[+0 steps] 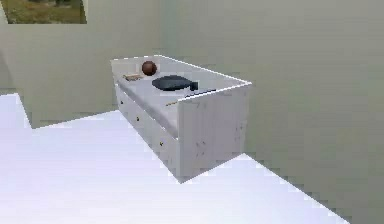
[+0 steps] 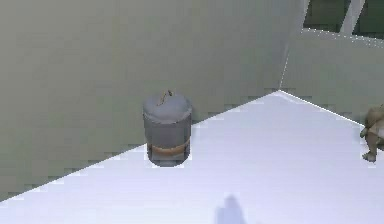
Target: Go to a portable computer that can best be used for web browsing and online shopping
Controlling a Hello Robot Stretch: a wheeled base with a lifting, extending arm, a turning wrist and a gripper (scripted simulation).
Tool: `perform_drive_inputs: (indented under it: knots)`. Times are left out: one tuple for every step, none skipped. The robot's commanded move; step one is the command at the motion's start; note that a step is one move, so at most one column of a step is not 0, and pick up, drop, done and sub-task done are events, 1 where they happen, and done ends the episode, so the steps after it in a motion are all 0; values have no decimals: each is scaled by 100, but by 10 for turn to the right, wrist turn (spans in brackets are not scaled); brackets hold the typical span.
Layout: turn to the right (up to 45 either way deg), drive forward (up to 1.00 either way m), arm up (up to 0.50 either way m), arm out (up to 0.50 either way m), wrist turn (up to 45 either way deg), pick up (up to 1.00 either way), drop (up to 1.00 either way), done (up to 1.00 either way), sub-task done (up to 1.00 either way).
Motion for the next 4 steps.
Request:
perform_drive_inputs:
  knots:
    - [-30, 0, 0, 0, 0, 0, 0, 0, 0]
    - [0, 95, 0, 0, 0, 0, 0, 0, 0]
    - [90, 0, 0, 0, 0, 0, 0, 0, 0]
    - [0, 0, 0, 0, 0, 0, 0, 100, 0]
